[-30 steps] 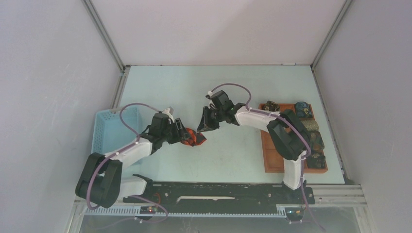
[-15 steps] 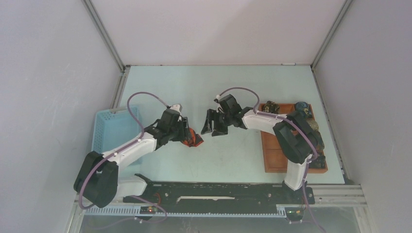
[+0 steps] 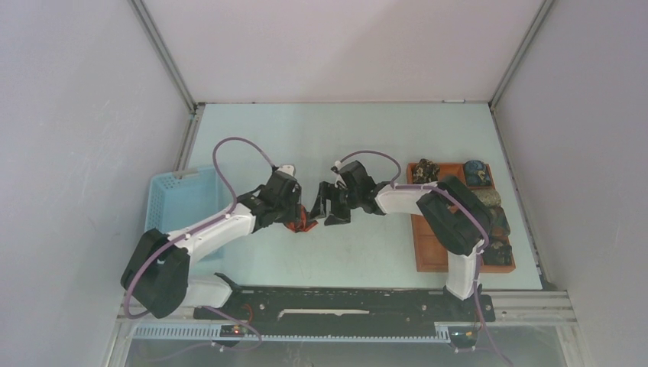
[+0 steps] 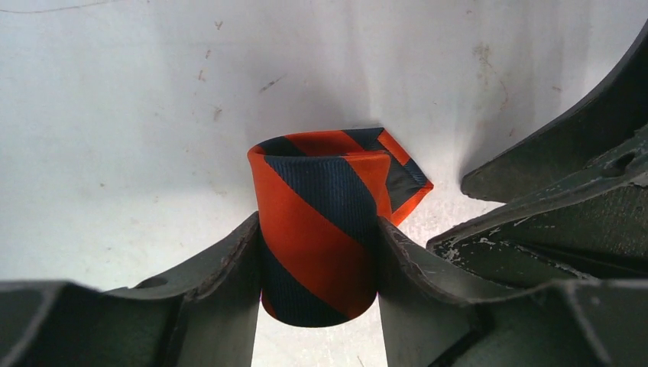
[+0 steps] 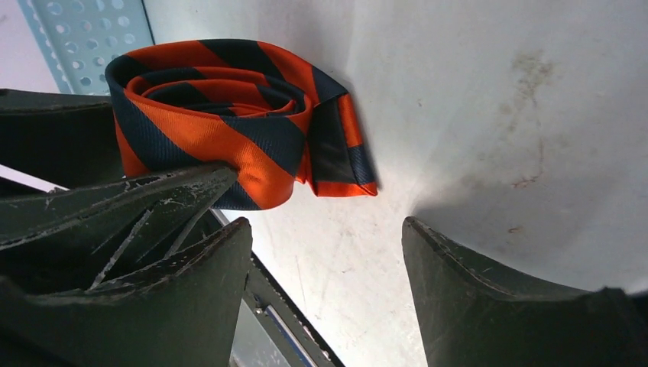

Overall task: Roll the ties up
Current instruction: Roll the tie at the center of the board.

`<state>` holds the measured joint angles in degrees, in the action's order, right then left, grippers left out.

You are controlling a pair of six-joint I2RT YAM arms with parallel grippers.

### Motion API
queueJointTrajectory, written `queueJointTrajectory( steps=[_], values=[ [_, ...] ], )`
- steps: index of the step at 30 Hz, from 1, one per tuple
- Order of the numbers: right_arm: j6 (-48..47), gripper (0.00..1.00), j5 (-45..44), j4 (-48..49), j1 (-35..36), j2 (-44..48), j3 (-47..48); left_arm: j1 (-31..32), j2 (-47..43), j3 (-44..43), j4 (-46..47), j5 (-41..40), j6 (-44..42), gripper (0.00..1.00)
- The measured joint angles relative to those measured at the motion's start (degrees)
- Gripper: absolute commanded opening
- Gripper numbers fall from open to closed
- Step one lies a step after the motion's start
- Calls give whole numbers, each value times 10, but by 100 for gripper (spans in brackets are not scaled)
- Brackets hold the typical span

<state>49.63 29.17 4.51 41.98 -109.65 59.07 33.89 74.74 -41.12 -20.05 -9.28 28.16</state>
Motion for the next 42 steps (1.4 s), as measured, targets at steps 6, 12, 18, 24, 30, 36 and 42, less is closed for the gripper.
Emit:
queueJointTrajectory(
  steps=[6, 12, 18, 24, 30, 36, 42],
  values=[
    [13, 75, 0, 16, 1, -2, 0, 29, 15, -38, -47, -49, -16, 53],
    [9, 75, -15, -1, -13, 3, 0, 53, 54, -65, -79, -103, -32, 54],
    [-3, 75, -35, -27, -24, 30, -4, 88, 97, -93, -100, -146, -33, 60],
    [-8, 75, -43, -37, -32, 48, -13, 111, 127, -114, -120, -170, -32, 72],
    [-11, 74, -47, -39, -34, 54, -15, 122, 130, -123, -141, -176, -28, 84],
    [-10, 74, -45, -35, -34, 62, -15, 122, 125, -123, -151, -176, -26, 88],
    [-10, 73, -43, -30, -35, 64, -15, 122, 116, -123, -152, -176, -22, 88]
  ],
)
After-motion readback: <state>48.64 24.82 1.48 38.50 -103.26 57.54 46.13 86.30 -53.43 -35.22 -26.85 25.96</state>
